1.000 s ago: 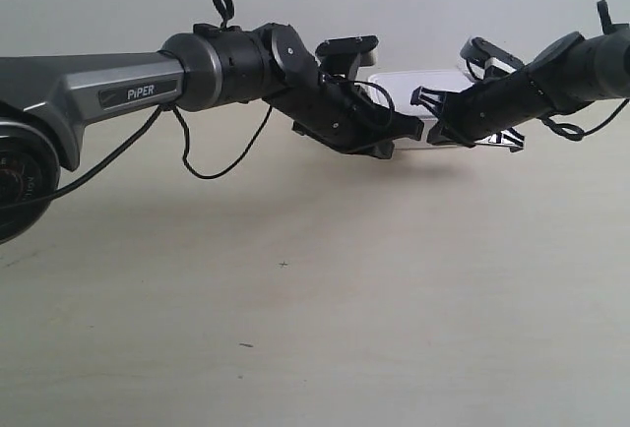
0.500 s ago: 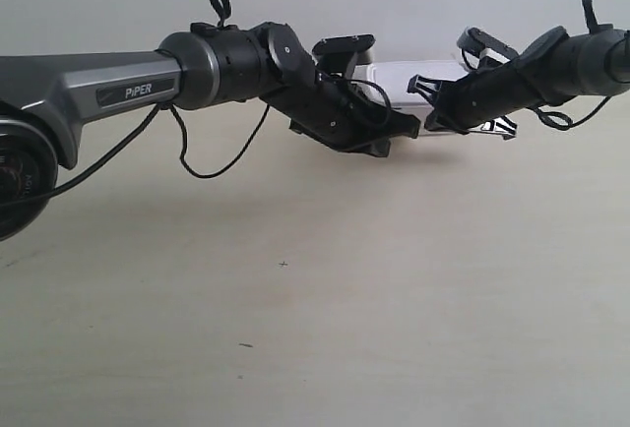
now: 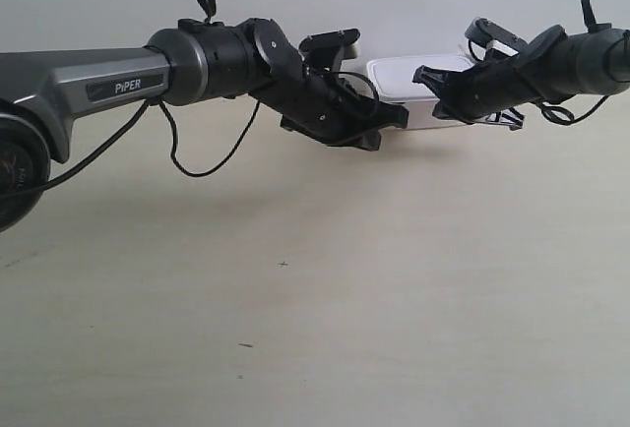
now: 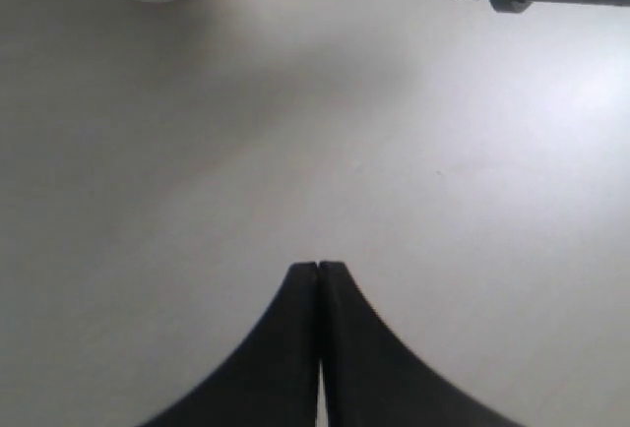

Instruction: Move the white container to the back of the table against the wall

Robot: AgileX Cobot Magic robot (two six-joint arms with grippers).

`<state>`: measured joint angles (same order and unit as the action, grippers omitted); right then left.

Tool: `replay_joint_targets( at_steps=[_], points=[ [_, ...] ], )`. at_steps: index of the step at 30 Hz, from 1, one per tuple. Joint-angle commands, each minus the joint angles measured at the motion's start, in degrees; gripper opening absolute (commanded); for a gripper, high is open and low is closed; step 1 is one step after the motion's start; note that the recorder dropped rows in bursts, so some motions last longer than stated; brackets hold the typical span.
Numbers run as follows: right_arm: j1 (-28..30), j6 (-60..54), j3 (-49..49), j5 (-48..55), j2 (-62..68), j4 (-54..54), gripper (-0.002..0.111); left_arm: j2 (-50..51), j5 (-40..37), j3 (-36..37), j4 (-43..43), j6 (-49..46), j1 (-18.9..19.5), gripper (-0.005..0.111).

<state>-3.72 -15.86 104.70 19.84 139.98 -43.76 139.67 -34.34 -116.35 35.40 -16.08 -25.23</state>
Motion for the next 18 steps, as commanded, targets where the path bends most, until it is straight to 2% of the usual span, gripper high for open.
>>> replay_joint_targets(
  at_steps=[1,10,18],
  points=[
    [-0.01,0.00,0.31,-1.54,-0.04,0.44,0.000,-0.61,0.44,-0.24,0.65,-0.48,0.07,0.000],
    [-0.01,0.79,0.31,4.35,-1.99,2.81,0.000,-0.61,-0.58,-0.24,1.09,-0.48,0.07,0.000],
    [-0.01,6.97,0.31,11.34,-3.69,18.41,0.000,-0.74,-5.26,-0.24,1.09,-1.57,0.07,0.000]
  ],
)
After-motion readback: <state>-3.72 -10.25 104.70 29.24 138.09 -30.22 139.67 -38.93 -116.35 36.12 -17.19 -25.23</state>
